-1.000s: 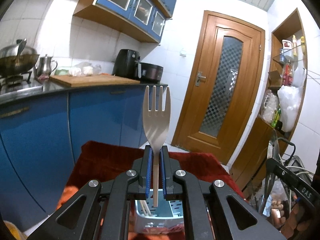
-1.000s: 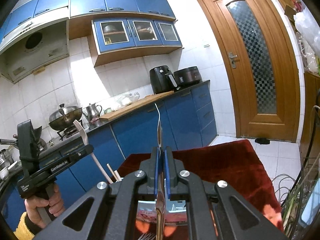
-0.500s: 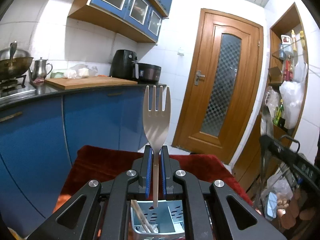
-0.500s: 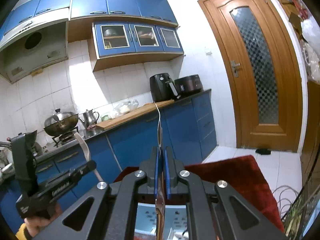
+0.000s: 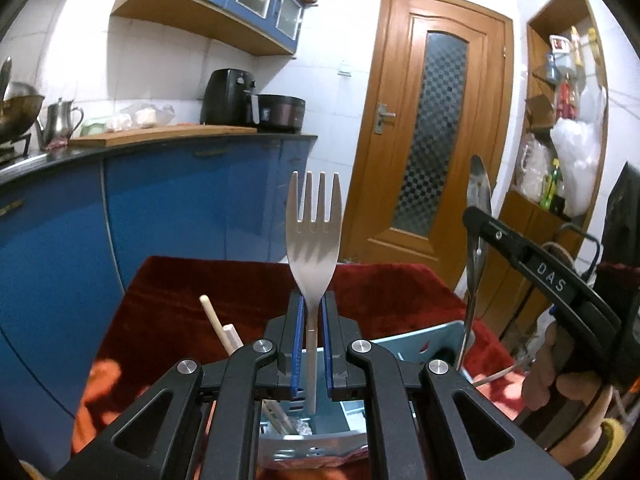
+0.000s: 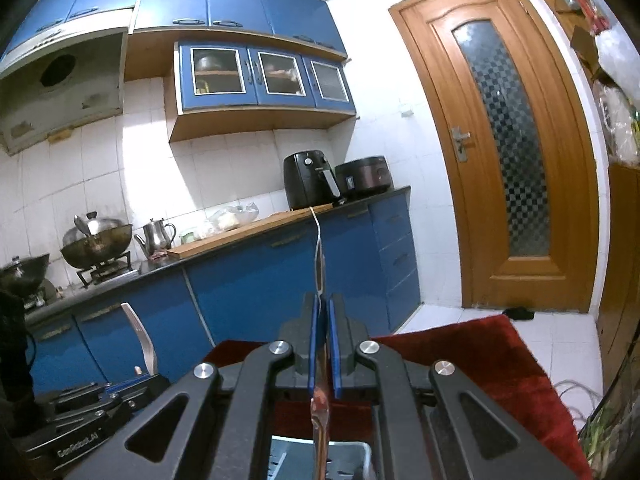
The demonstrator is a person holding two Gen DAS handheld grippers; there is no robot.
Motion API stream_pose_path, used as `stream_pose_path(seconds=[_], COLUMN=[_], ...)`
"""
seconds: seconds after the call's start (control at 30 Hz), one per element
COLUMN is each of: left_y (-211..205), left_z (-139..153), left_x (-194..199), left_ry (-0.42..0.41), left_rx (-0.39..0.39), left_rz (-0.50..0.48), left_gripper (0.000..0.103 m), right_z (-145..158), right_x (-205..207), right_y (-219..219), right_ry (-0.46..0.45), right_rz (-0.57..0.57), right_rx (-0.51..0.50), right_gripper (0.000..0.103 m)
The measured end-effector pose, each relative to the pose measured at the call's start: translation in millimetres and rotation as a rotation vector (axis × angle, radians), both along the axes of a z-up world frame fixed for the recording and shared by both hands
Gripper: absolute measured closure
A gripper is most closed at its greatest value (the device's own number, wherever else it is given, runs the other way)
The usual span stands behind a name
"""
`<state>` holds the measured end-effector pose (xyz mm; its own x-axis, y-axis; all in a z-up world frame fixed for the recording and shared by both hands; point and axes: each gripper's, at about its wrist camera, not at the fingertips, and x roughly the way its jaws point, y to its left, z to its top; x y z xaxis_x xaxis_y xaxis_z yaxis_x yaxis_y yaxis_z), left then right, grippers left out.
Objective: Organize utensils
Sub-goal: 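Lower the utensils into the blue box and open both tools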
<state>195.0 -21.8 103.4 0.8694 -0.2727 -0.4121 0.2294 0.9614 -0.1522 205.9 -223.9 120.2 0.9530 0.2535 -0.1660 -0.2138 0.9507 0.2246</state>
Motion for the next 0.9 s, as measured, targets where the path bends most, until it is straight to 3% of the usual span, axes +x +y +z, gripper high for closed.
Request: stream_pose_path(seconds=[0.2,0.47,0.9], left_y=[0,-5,-2], left_z=[-11,-28,-27], left_x=[3,-1,-24], left_ry=[0.029,0.079,0.102], left_rx=[-0.004,0.02,0.032], left_rz=[0.013,0.004,0.003], left_gripper=[0.095,0.094,0.089], right_z=[-8,-28,-29], right_x=[-1,-10,-26], right_y=[2,9,12], right_ry=[-0.03,0.044,0.114], right_rz=[-0.016,0.036,0.104], right_rx=[-0.053,-0.099,-0.05], right_gripper=[0.096,0.096,0.095])
